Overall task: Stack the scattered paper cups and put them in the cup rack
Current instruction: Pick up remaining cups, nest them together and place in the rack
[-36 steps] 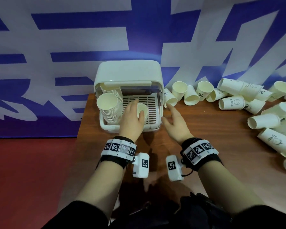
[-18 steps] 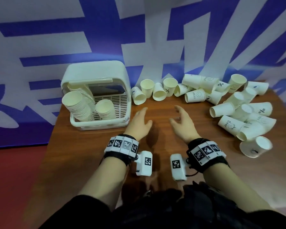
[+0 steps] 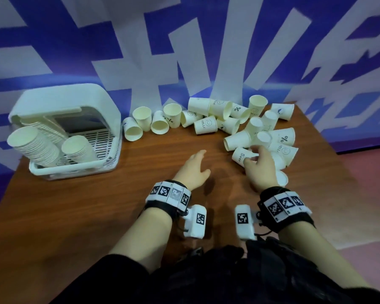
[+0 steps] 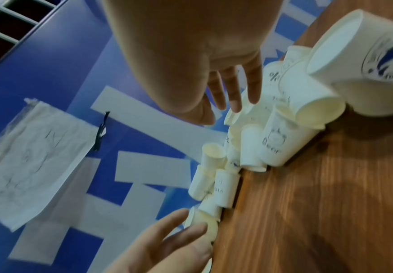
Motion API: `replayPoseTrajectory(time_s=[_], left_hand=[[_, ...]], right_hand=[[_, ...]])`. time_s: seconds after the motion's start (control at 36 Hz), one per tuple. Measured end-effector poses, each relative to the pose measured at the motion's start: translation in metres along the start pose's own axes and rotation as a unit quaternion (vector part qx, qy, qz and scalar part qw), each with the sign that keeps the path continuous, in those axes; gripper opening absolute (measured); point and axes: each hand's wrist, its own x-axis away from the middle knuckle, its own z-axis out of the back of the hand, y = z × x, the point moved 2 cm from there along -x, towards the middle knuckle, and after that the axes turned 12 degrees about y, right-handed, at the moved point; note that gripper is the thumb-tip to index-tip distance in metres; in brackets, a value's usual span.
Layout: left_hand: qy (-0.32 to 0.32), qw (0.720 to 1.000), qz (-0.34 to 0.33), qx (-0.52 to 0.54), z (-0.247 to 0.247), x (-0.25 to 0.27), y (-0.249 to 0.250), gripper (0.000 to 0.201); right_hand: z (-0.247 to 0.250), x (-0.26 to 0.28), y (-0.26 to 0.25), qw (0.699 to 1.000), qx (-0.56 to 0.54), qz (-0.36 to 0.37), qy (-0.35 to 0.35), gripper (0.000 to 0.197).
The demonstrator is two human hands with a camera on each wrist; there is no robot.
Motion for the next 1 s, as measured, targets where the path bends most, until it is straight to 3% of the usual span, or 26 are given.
replayPoseTrajectory(time_s=[0.22, 0.39, 0.53, 0.78, 1.0], left_hand=[[-0.015, 0.997, -0.045, -0.054, -0.034, -0.020, 0.044, 0.069], [-0.028, 0.989, -0.097, -0.110, -0.056, -0.037, 0.068, 0.068], [-0.057, 0.985, -0.112, -0.120, -0.081, -0.056, 0.083, 0.073], [-0.090, 0.970, -0.150, -0.167, -0.115, -0.087, 0.096, 0.074], [-0.116, 0.960, -0.140, -0.212, -0.134, -0.100, 0.090, 0.079]], right_hand=[[0.049, -0.039, 0.048, 0.991, 0.119, -0.059, -0.010, 0.058], [0.058, -0.051, 0.082, 0.970, 0.185, -0.063, -0.141, 0.083], [0.061, -0.054, 0.107, 0.959, 0.187, -0.078, -0.199, 0.100], [0.060, -0.055, 0.132, 0.958, 0.129, -0.120, -0.224, 0.075], [0.057, -0.058, 0.136, 0.956, 0.161, -0.071, -0.234, 0.090]])
